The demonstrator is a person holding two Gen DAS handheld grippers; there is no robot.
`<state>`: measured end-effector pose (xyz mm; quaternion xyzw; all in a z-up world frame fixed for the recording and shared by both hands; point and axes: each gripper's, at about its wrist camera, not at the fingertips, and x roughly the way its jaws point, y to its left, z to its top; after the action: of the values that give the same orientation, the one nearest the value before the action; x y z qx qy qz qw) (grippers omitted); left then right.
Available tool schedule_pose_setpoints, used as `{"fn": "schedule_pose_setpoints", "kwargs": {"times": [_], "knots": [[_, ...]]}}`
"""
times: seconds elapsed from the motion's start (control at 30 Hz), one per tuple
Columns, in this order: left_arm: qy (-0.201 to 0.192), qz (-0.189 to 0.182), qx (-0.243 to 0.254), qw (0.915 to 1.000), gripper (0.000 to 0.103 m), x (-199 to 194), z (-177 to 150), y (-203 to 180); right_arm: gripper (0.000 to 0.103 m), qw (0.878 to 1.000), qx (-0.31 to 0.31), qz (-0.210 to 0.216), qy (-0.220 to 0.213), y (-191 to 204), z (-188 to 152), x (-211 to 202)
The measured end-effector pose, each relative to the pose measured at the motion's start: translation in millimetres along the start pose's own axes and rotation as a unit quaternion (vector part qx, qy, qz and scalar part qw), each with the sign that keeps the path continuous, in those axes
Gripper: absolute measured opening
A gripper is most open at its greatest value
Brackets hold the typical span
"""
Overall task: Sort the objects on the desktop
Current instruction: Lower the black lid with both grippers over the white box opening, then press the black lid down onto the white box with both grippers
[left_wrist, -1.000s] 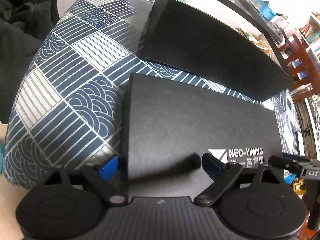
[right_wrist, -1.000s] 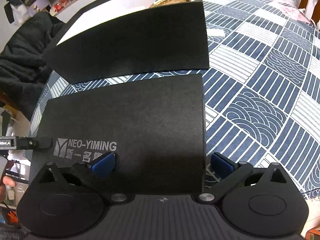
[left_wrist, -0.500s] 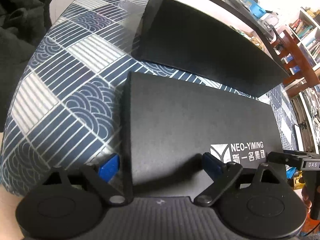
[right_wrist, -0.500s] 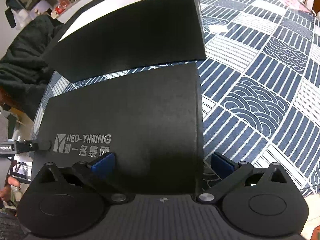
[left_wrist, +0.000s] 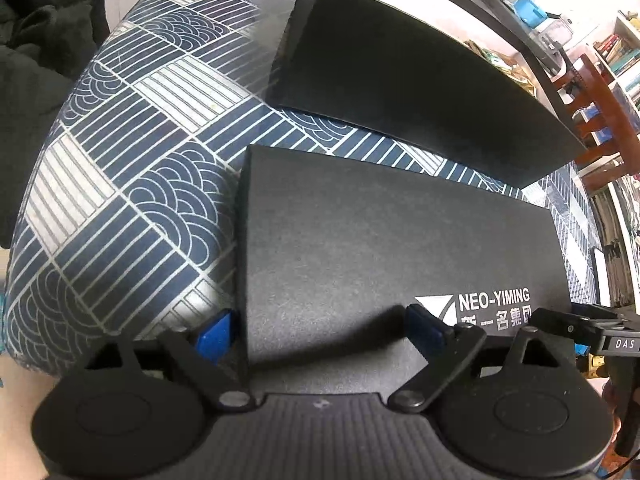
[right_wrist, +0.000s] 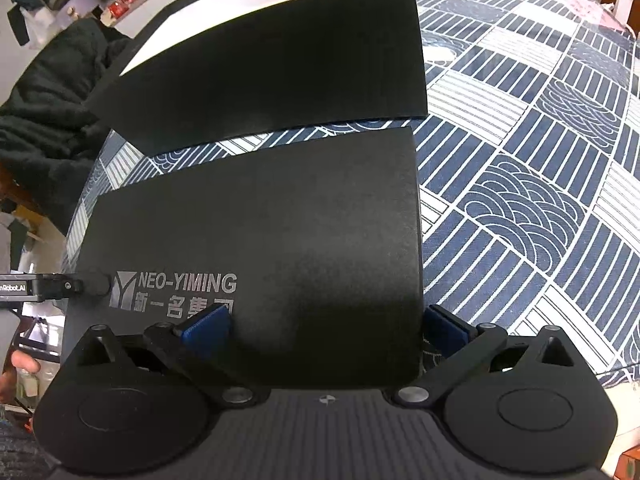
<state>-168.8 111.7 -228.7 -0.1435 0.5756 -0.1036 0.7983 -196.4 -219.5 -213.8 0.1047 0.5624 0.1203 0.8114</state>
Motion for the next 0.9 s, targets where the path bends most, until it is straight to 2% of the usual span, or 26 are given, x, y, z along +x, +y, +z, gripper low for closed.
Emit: {"fn": "schedule_pose_setpoints", "kwargs": {"times": [0.6, 0.9], "knots": [[-0.033, 0.005, 0.015, 0.9993, 0.103, -47.5, 17.8, -11.3, 0.103, 0.999, -0.015, 0.012, -0.032, 20.6, 8.8, -41.3], [-0.056, 0.001, 0.03, 0.998, 0.103, -75.3, 24.7, -24.4, 0.103, 0.998, -0.016, 0.013, -0.067, 27.1, 11.4, -70.1]]}}
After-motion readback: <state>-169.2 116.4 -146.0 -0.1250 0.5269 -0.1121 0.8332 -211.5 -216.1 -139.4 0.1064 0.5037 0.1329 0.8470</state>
